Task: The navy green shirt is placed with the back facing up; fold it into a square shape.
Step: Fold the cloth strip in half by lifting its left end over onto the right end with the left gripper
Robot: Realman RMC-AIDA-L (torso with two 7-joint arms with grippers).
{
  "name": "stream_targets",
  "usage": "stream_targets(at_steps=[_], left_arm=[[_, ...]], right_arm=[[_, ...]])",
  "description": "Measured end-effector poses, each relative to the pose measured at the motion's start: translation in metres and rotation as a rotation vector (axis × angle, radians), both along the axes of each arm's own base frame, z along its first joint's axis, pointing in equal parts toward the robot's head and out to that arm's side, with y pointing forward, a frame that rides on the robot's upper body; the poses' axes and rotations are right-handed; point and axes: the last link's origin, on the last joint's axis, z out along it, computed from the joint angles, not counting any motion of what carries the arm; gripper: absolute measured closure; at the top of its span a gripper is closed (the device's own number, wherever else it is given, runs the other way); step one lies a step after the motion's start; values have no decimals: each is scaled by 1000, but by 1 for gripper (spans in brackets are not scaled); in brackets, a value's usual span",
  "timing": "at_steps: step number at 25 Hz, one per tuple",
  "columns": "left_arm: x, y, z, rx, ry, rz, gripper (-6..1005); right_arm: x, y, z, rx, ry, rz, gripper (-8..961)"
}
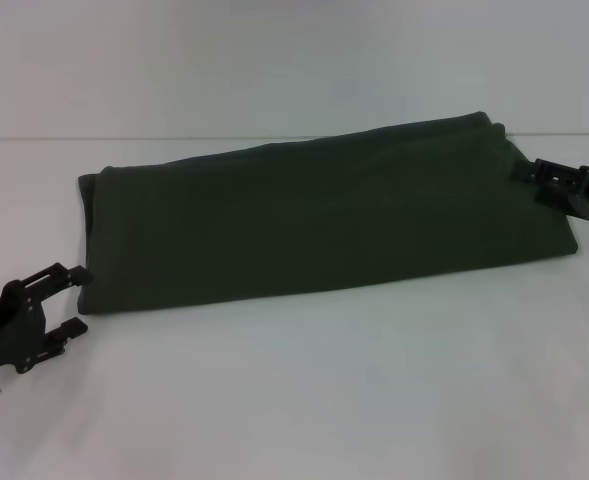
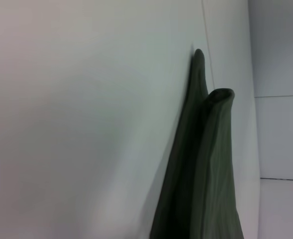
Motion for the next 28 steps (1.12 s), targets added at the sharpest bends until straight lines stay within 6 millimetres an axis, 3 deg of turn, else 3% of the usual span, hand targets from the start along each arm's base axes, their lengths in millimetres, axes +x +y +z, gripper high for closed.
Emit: stream_targets(at_steps=[23, 28], left_arm=[[16, 37, -19, -33, 86, -14, 205], [18, 33, -16, -30, 71, -43, 206]], right_arm=[[3, -2, 2, 12, -1, -4, 187], [3, -1, 2, 13, 4, -3, 187]])
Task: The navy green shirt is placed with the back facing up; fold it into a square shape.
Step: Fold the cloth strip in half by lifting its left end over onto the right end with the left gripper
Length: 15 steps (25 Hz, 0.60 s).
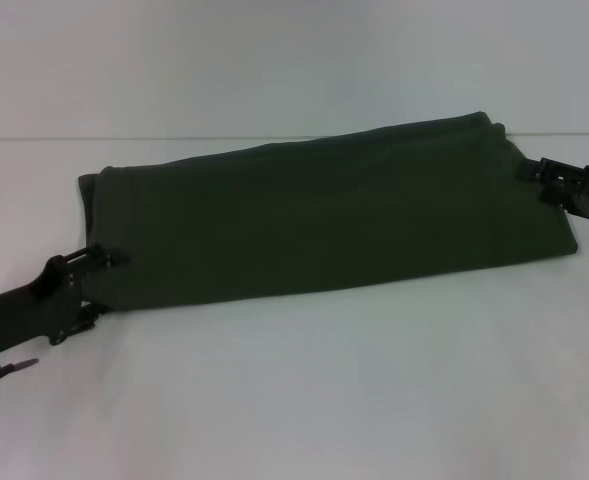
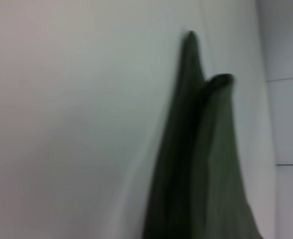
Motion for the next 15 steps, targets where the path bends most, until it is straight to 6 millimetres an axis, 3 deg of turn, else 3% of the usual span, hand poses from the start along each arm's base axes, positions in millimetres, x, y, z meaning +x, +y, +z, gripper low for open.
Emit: stream_targets(at_steps=[6, 15], left_arm=[[5, -9, 16, 70, -55, -90, 206], [-11, -20, 9, 12, -22, -5, 205]], right_arm=[[0, 0, -3, -2, 9, -5, 188], [-2, 2, -3, 1, 12, -6, 191]])
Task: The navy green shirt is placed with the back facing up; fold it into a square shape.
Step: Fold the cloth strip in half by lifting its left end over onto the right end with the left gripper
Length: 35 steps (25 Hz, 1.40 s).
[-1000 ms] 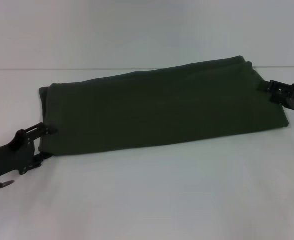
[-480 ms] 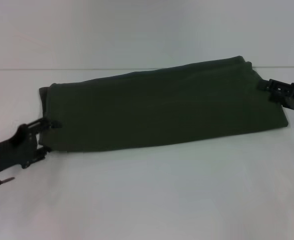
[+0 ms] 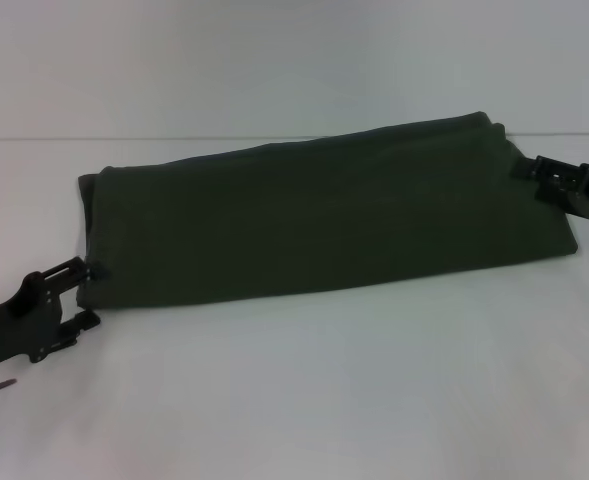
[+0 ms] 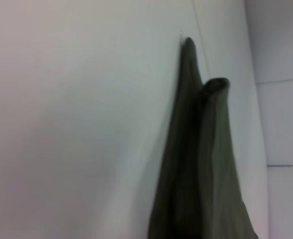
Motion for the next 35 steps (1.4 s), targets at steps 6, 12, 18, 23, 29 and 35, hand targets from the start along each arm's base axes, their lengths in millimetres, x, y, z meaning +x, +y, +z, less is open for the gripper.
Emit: stream_targets(at_steps=[6, 12, 18, 23, 29, 35], left_arm=[[2, 14, -5, -11, 45, 20, 205], [12, 32, -12, -29, 84, 6, 204], [18, 40, -16, -22, 110, -13, 204], [22, 39, -17, -5, 126, -64, 295], [24, 39, -16, -5, 123, -79, 472], [22, 36, -15, -7, 122, -82, 684]], right_arm=[[0, 0, 1, 2, 1, -1, 192], [1, 0, 1, 3, 1, -2, 193], [1, 0, 2, 7, 4, -4, 193], [2, 0, 3, 13, 8, -9, 192], [4, -1, 3, 15, 9, -14, 192], [4, -1, 3, 16, 13, -16, 193]])
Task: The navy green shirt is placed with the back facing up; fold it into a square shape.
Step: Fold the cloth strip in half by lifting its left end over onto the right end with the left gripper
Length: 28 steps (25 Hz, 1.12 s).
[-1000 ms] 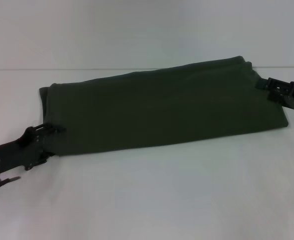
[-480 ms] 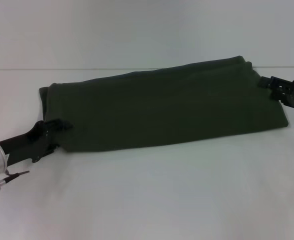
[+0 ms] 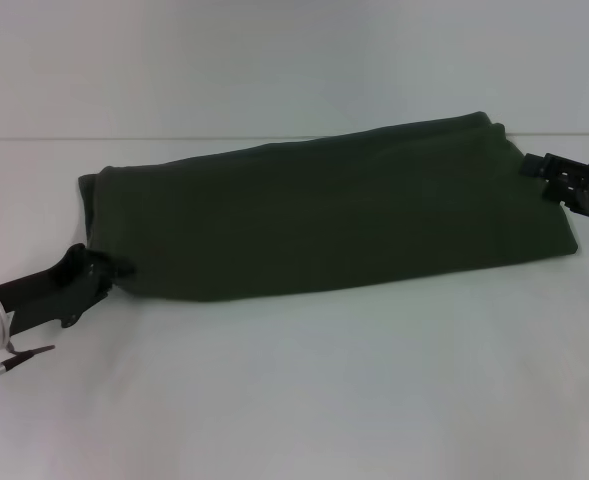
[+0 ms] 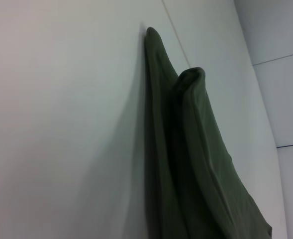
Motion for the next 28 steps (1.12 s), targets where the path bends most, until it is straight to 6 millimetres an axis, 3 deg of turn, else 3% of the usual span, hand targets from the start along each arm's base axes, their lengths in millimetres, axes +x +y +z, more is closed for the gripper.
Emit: stream_targets(at_steps=[8, 24, 28], left_arm=[[-4, -3, 9, 6, 48, -38, 972], [-63, -21, 84, 91, 265, 100, 972], [-70, -21, 93, 96, 304, 137, 971]], right_arm=[[-1, 0, 1, 1, 8, -1, 193], [3, 1, 4, 26, 33, -28, 193], [3, 1, 3, 26, 36, -34, 193]])
